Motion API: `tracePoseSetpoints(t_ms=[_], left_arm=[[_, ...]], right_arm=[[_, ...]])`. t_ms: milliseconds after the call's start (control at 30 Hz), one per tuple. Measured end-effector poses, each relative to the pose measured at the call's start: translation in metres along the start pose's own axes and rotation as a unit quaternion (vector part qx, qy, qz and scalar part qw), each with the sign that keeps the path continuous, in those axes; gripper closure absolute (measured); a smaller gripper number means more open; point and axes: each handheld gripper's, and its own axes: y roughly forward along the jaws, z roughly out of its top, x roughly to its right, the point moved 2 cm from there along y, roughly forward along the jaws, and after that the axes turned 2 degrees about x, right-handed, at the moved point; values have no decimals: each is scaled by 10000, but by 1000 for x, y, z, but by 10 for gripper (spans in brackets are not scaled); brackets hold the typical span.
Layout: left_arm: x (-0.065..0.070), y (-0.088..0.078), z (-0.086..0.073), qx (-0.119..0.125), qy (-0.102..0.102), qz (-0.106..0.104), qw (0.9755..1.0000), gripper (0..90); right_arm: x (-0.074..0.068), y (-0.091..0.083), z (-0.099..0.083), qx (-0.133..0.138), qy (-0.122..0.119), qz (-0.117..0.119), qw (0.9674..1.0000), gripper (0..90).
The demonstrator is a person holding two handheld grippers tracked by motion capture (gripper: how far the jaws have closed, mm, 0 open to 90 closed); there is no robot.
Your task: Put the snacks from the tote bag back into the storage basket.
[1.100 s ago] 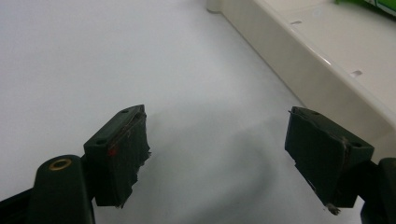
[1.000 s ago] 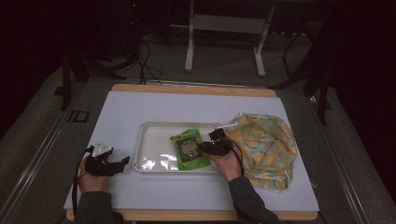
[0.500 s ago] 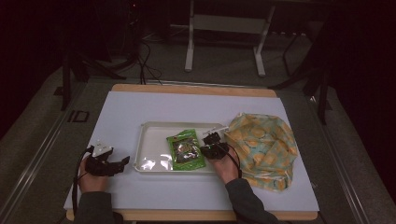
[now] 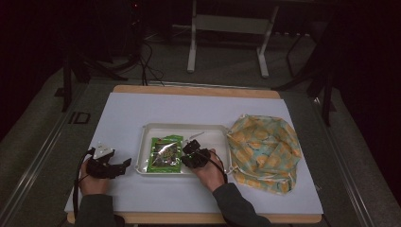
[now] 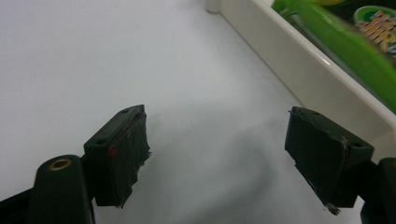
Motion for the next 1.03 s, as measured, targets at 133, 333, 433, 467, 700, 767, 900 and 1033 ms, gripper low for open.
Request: tracePoseSetpoints(t_ms=[133,333,433,467,700,767,900,1033], left_arm=[[0,0,0,2,4,3,10000,217],[0,0,0,0,2,-6,10000,217],[0,0,0,-1,4,-2,10000,217],[0,0,0,-4,5,3,10000,217],[0,0,0,-4,0,10,10000,217],[0,0,0,-4,-2,9,10000,217],[0,1,0,-34,11,19,10000,217],[0,1,0,-50,28,27,10000,217]], right_arm=[[-13,5,4,10,-119,176,9998,895],[-16,7,9,49,-140,199,9997,894],[-14,5,7,72,-115,194,9997,894],[-13,4,7,90,-96,188,9997,894],[-2,-11,4,252,75,235,9994,892],[1,-15,3,308,94,221,9992,890],[12,-28,0,439,226,214,9986,889],[23,-38,-3,524,360,234,9977,889]])
